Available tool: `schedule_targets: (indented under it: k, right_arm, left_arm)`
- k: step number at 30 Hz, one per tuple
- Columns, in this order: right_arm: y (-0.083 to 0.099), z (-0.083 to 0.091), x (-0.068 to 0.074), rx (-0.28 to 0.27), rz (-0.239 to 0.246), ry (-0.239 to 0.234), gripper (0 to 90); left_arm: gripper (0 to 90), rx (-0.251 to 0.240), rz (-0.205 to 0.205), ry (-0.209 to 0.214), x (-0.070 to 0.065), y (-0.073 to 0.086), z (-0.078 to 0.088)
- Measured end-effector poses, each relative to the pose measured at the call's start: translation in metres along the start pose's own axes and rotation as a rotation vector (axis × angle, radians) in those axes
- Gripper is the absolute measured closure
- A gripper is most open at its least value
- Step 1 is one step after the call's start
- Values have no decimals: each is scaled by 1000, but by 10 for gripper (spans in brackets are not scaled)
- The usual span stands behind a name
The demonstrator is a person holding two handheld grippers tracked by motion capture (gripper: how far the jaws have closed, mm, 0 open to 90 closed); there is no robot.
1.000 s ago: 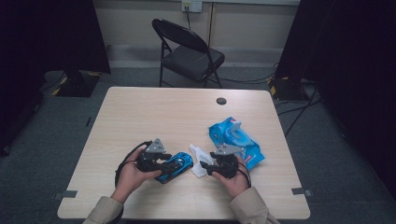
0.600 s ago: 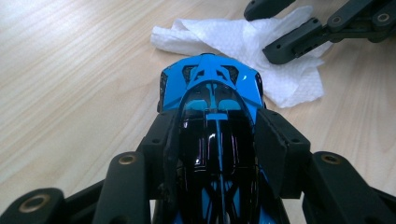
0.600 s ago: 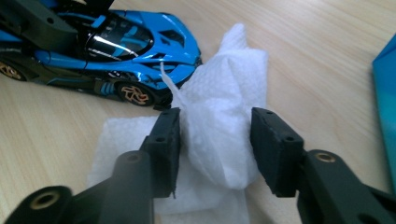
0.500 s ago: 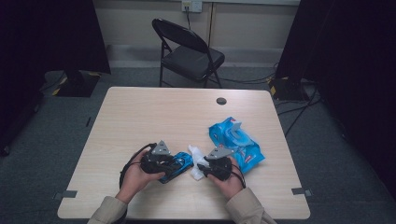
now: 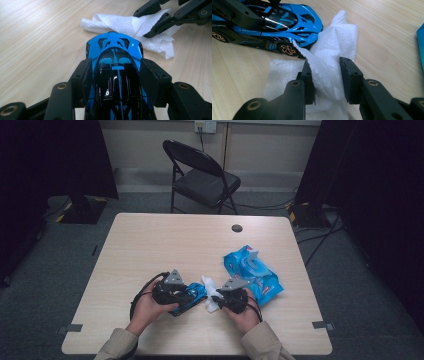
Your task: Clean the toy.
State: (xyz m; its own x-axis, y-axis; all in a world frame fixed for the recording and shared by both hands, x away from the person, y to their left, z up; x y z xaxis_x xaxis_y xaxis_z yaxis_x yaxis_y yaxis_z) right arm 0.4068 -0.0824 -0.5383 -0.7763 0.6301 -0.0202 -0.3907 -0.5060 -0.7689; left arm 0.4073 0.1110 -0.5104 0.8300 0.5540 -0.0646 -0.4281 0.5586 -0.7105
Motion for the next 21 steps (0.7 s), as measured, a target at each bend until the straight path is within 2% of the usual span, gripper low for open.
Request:
schedule_targets:
  k: [2, 4, 6, 9, 15, 21]
  right_arm:
    - [0, 0, 0, -1, -4, -3, 691]
    - [0, 0, -1, 1, -9, -3, 715]
    - [0, 0, -1, 0, -16, 2, 747]
    - [0, 0, -1, -2, -31, -1, 793]
    - [0, 0, -1, 2, -42, 7, 817]
    - [1, 1, -3, -8, -112, -21, 826]
  left_arm:
    - [456, -2, 15, 14, 1, 0, 0]
    - [454, -27, 5, 14, 2, 1, -2]
    - [454, -34, 15, 16, 2, 2, -1]
    - [454, -27, 18, 15, 2, 2, -1]
    - [455, -28, 19, 11, 2, 2, -1]
    - [455, -40, 27, 14, 2, 3, -1]
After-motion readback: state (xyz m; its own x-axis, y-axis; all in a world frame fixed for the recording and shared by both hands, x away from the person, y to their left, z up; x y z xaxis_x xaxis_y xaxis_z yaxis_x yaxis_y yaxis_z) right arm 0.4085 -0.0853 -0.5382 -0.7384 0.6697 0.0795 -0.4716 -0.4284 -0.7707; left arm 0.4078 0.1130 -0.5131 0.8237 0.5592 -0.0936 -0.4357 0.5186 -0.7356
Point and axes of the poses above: each handheld gripper's, and its own axes: z roughly backward along the jaws, y roughly out of its underside, x roughly to its left, the point moved 5 cm from there along -z, roughly forward along the jaws, and after that the axes turned 2 degrees about z, right-handed, at the moved point
